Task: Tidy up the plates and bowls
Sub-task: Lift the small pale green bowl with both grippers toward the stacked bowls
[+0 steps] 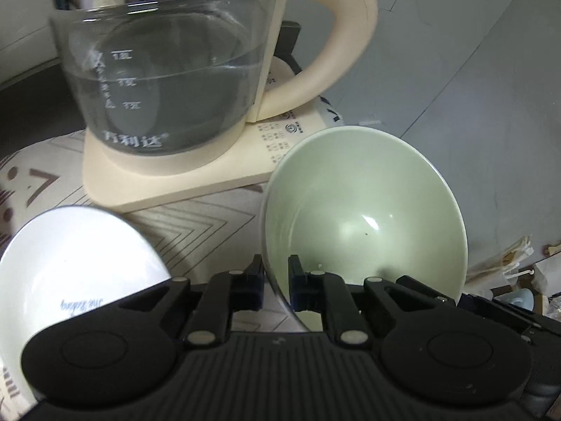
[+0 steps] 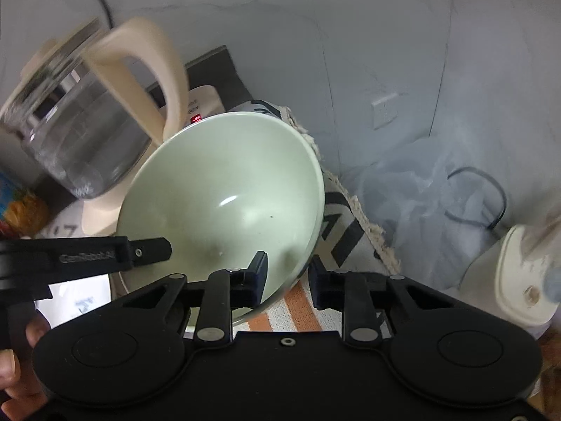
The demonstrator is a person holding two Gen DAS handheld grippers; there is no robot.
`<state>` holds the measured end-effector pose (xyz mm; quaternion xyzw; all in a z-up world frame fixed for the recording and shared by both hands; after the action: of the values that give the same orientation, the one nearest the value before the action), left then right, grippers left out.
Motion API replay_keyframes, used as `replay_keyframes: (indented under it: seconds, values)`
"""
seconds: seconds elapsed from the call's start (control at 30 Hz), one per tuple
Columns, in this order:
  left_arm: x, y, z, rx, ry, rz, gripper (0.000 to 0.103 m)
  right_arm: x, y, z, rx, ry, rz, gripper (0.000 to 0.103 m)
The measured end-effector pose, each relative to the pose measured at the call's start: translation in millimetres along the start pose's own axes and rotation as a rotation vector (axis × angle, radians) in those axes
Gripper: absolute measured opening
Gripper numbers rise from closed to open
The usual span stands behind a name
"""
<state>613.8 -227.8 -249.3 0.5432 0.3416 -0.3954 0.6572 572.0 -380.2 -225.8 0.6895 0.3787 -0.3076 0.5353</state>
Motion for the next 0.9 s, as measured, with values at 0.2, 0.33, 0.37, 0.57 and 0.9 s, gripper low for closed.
replay_keyframes:
  seconds: [0.2, 0.33, 0.37, 0.57, 0.9]
  values:
    - [-16.9, -6.2, -3.8, -0.023, -0.028, 0.022, 0.012, -10.9, -6.4, -0.9, 0.013, -0.006, 0.011, 0.023]
    - [-32.5, -11.0, -4.9, -0.027, -0.045, 0.032, 0.012, -25.1, -9.9, -4.2, 0.028, 0.001, 0.037, 0.023]
    - [-36.5, -12.6, -5.1, -0.027, -0.051, 0.026, 0.012, -29.9, -10.8, -5.8, 0.035, 0.001, 0.046, 0.023]
    - [-73.1, -21.0, 0.4, 0.011, -0.079, 0.042, 0.012, -67.5, -13.4, -15.9, 0.019, -0.01, 0.115, 0.023]
    - [-127.8, -36.0, -1.8, 0.037, -0.119, 0.101, 0.012, -128.2, -16.9, -32.6, 0.014, 0.006, 0.222, 0.023]
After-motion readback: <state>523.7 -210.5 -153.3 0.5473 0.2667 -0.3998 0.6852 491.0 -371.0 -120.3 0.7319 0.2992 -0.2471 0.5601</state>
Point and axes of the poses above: each gripper's, at about its wrist camera, not at the fingertips, and x roughly the way its jaws point, z to its right, y to its top, the point moved 8 cm from there along x, roughly the way its jaws point, and after that the axes turned 5 degrees about x, right-handed, at the moved point
